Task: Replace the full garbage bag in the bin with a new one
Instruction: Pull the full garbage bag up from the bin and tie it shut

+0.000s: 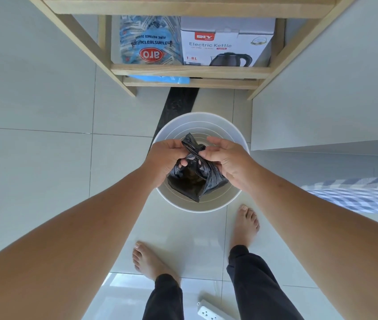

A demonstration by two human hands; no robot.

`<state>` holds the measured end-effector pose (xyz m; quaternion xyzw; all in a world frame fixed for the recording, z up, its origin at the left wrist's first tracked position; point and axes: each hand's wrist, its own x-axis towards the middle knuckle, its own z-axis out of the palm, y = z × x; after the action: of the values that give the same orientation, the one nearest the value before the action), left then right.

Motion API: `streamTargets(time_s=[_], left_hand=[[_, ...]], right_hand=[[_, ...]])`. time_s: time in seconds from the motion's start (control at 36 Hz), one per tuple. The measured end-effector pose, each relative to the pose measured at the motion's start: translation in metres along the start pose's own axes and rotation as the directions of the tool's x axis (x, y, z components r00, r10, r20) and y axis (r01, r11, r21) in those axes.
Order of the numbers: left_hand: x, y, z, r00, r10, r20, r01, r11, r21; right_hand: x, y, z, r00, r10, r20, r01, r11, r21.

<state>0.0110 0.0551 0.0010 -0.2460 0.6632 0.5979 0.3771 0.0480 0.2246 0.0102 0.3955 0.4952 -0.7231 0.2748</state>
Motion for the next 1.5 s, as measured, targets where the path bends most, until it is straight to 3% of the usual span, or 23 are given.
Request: streamTargets(time_s=[0.14, 0.28, 0.33, 0.42, 0.53, 0.64, 0.78, 0.83, 0.92, 0.97, 1.08, 1.25, 1.36, 1.5], left_hand=[[-0.001, 0.004, 0.0, 1.0, 0.005, 0.013, -0.005, 1.0, 0.021], [0.002, 0.012, 0.001, 0.988, -0.156, 0.013, 0.156, 0.987, -0.045], [0.001, 0.014, 0.0, 0.986, -0.163, 0.03, 0.162, 0.986, 0.026], [-0.005, 0.014, -0.002, 0.998, -0.046, 0.03, 0.038, 0.974, 0.222], [-0.007, 0.013, -0.001, 0.998, 0.055, 0.016, -0.057, 0.977, 0.207], [-0.006, 0.011, -0.002, 0.994, 0.108, -0.01, -0.1, 0.948, 0.302], [-0.004, 0.007, -0.005, 0.988, 0.149, -0.035, -0.125, 0.919, 0.374], [-0.003, 0.008, -0.006, 0.983, 0.178, -0.053, -0.142, 0.905, 0.401], [-0.002, 0.01, -0.007, 0.969, 0.239, -0.055, -0.193, 0.881, 0.432], [-0.001, 0.01, -0.008, 0.966, 0.254, -0.037, -0.213, 0.873, 0.44], [-0.003, 0.011, -0.007, 0.961, 0.273, -0.03, -0.229, 0.857, 0.462], [-0.005, 0.012, -0.006, 0.973, 0.215, -0.088, -0.151, 0.872, 0.465], [-0.003, 0.012, -0.006, 0.97, 0.204, -0.13, -0.104, 0.838, 0.536], [0.003, 0.017, -0.005, 0.98, 0.116, -0.163, -0.007, 0.833, 0.553]], right_hand=[[0.003, 0.0, -0.001, 0.999, -0.034, -0.001, 0.034, 0.998, -0.059], [0.006, 0.0, 0.003, 0.999, -0.04, -0.032, 0.036, 0.992, -0.124], [0.007, -0.001, 0.003, 0.998, -0.053, -0.037, 0.047, 0.988, -0.15], [0.008, 0.0, 0.004, 0.997, -0.067, -0.042, 0.057, 0.978, -0.198], [0.008, -0.002, 0.006, 0.999, -0.052, 0.0, 0.051, 0.975, -0.215], [0.007, -0.005, 0.009, 0.999, -0.034, 0.009, 0.036, 0.974, -0.223], [0.005, -0.006, 0.017, 0.998, -0.06, 0.009, 0.058, 0.89, -0.452], [0.003, -0.008, 0.02, 0.999, 0.015, 0.029, -0.004, 0.939, -0.344], [-0.001, -0.015, 0.022, 0.977, 0.21, 0.038, -0.21, 0.978, 0.0], [0.0, -0.015, 0.019, 0.973, 0.222, 0.058, -0.224, 0.974, 0.025], [-0.002, -0.015, 0.023, 0.983, 0.155, 0.095, -0.149, 0.986, -0.073], [0.005, -0.014, 0.025, 0.991, 0.036, -0.128, -0.044, 0.997, -0.06], [0.003, -0.013, 0.026, 0.996, -0.085, -0.004, 0.082, 0.971, -0.223], [-0.007, -0.013, 0.029, 0.954, -0.242, 0.179, 0.298, 0.845, -0.444]])
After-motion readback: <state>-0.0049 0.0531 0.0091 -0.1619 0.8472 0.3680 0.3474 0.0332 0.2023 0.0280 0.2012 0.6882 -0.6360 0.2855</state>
